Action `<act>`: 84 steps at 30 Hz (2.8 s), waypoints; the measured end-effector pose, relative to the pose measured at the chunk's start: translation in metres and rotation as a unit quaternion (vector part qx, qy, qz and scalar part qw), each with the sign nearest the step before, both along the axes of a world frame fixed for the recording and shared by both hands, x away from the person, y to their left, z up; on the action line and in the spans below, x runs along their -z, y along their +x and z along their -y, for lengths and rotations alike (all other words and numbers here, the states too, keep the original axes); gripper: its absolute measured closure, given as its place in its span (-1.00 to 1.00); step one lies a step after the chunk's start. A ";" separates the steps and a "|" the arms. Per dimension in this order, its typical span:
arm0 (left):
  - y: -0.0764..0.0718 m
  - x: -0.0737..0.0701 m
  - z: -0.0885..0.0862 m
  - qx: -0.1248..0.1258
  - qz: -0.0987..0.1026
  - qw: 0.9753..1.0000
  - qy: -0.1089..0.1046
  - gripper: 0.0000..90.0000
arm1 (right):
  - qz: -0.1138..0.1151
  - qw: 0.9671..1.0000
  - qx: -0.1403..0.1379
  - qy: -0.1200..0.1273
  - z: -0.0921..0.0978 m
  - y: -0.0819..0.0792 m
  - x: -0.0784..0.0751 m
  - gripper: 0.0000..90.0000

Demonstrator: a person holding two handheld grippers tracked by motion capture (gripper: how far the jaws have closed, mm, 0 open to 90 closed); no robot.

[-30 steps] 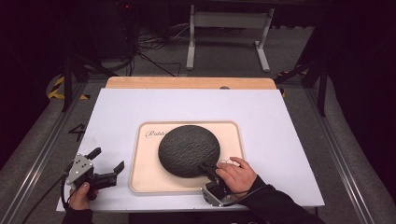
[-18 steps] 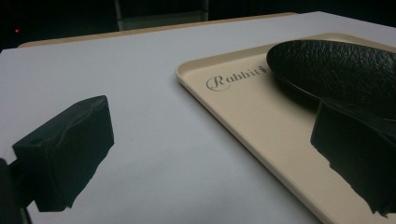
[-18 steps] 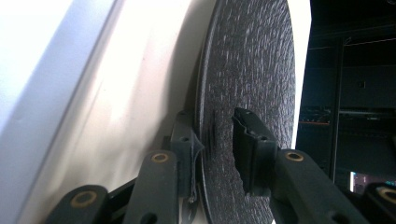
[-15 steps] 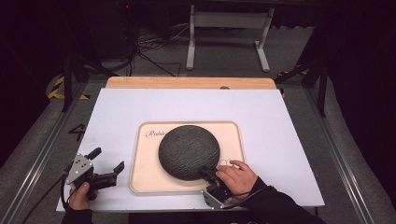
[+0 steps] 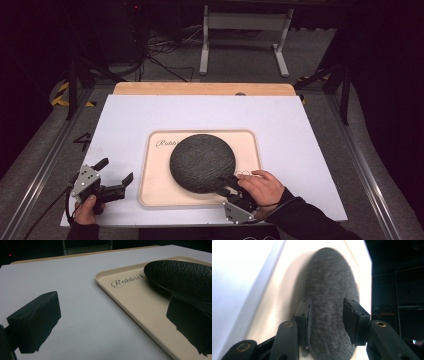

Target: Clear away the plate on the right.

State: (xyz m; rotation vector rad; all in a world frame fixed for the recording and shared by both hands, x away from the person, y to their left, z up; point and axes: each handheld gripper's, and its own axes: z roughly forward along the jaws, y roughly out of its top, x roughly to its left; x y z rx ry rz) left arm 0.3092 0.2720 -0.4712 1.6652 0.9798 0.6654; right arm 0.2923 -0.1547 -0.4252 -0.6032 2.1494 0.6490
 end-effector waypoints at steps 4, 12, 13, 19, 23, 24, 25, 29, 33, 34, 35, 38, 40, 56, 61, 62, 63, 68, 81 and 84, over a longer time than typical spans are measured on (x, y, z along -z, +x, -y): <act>0.000 0.000 0.000 0.000 0.001 1.000 0.003 -1.00 | -0.039 0.997 0.019 0.062 0.007 0.010 -0.016 0.17; 0.000 0.000 0.000 -0.001 0.002 1.000 0.003 -0.99 | -0.100 0.985 0.049 0.134 0.018 0.030 -0.024 -0.02; -0.001 0.000 0.000 -0.001 0.003 1.000 0.003 -1.00 | -0.121 0.978 0.055 0.158 0.021 0.036 -0.025 -0.10; 0.000 0.000 0.000 0.000 0.000 1.000 0.003 -1.00 | -0.171 0.959 0.073 0.213 0.030 0.046 -0.029 -0.29; 0.000 0.000 0.001 0.000 0.000 1.000 0.004 -0.99 | -0.214 0.936 0.094 0.264 0.043 0.051 -0.032 -0.38; 0.000 0.000 0.001 0.000 0.000 1.000 0.004 -0.99 | -0.219 0.932 0.097 0.270 0.045 0.051 -0.032 -0.38; 0.000 0.000 0.001 0.000 0.000 1.000 0.004 -0.99 | -0.223 0.929 0.101 0.277 0.048 0.052 -0.032 -0.39; 0.000 0.000 0.001 0.001 -0.002 1.000 0.004 -0.99 | -0.237 0.914 0.115 0.307 0.061 0.054 -0.031 -0.40; 0.001 0.000 0.000 0.002 -0.003 1.000 0.003 -0.99 | -0.244 0.903 0.125 0.331 0.072 0.054 -0.032 -0.40; 0.001 0.000 0.000 0.002 -0.003 1.000 0.003 -0.99 | -0.244 0.900 0.128 0.338 0.076 0.055 -0.032 -0.40; 0.001 0.000 0.000 0.003 -0.005 1.000 0.004 -0.99 | -0.245 0.895 0.131 0.349 0.080 0.055 -0.033 -0.40; 0.001 0.000 0.000 0.004 -0.006 1.000 0.004 -0.99 | -0.245 0.883 0.140 0.376 0.092 0.054 -0.036 -0.41; 0.001 0.000 0.000 0.004 -0.006 1.000 0.004 -0.99 | -0.244 0.874 0.145 0.395 0.102 0.051 -0.037 -0.43; 0.000 0.000 0.001 0.007 0.001 1.000 0.004 -0.99 | -0.260 0.848 0.189 0.422 0.151 0.053 -0.023 -0.51; -0.001 0.000 0.000 0.007 0.003 1.000 0.004 -1.00 | -0.273 0.838 0.199 0.428 0.157 0.056 -0.017 -0.53; -0.001 0.000 0.000 0.008 0.003 1.000 0.005 -0.99 | -0.275 0.838 0.205 0.425 0.160 0.057 -0.015 -0.53; -0.001 0.000 0.000 0.009 0.004 1.000 0.004 -0.99 | -0.277 0.836 0.208 0.425 0.161 0.058 -0.012 -0.54; -0.001 0.000 0.000 0.010 0.005 1.000 0.004 -0.99 | -0.290 0.829 0.228 0.420 0.167 0.062 0.003 -0.54; -0.001 0.000 0.000 0.012 0.005 1.000 0.004 -0.99 | -0.345 0.798 0.263 0.419 0.169 0.063 0.025 -0.58; -0.001 0.000 0.000 0.012 0.005 1.000 0.004 -1.00 | -0.349 0.795 0.263 0.420 0.171 0.062 0.028 -0.62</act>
